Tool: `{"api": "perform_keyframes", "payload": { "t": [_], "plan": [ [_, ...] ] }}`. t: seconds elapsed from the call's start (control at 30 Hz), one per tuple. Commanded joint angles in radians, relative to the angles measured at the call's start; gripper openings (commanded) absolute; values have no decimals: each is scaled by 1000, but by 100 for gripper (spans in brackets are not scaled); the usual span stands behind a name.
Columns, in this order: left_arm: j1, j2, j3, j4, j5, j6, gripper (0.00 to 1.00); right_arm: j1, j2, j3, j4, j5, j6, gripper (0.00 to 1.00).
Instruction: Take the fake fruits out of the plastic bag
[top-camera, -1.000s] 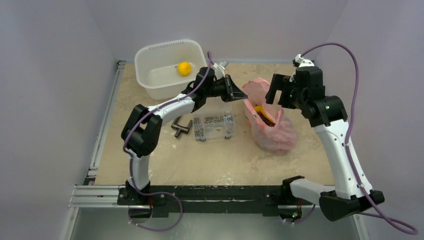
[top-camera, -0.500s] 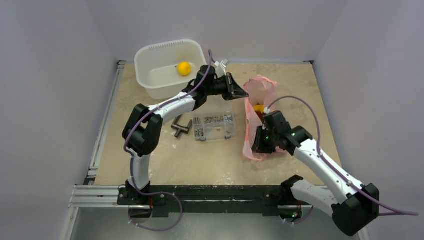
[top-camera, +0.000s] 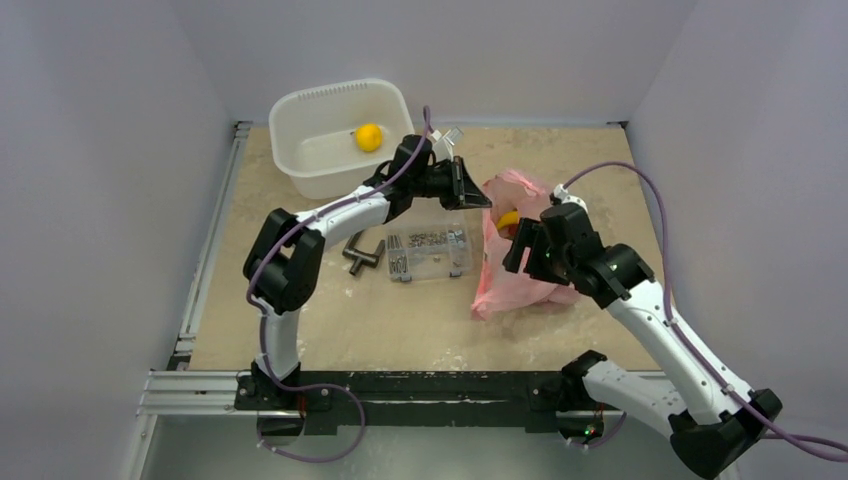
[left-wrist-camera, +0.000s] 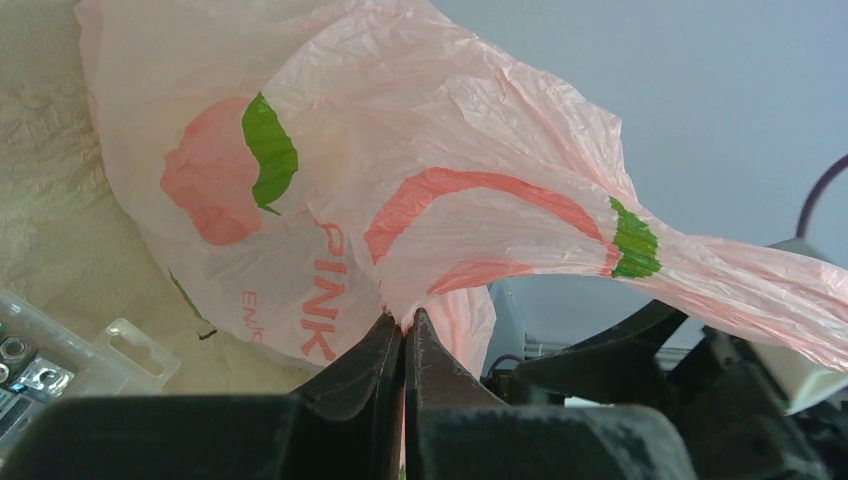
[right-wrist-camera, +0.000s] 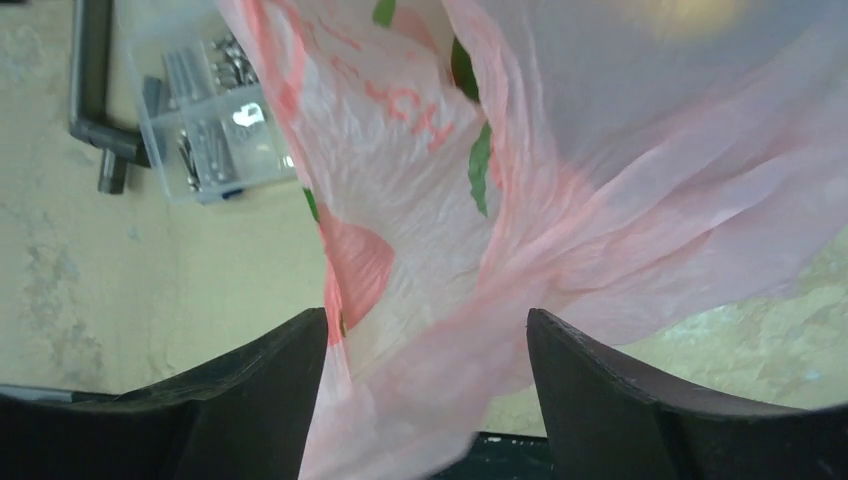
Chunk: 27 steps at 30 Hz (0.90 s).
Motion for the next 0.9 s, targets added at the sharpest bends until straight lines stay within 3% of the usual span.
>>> {"api": "perform_keyframes", "payload": {
  "t": [0.0,0.13,0.37,0.53,0.67,0.8,0.87],
  "plan": [
    [3,-65,-15,9,31,45,0,0,33,130,-46,141,-65,75],
    [3,-72,-22,12,30,42,0,-17,93,192,4,191,-131,75],
    [-2,-73,-22,24,29,25,0,-31,223,138,203,227,-179,63],
    [-2,-65,-17,28,39,9,0,-34,280,35,363,298,-102,58],
    [-5,-71,-22,27,42,9,0,-37,320,4,364,458,-1,58],
    [-6,-76,-27,27,45,10,0,-45,334,-62,444,519,-7,58],
    [-5,-80,-28,25,47,11,0,-68,349,-74,436,547,-2,52]
  ]
}}
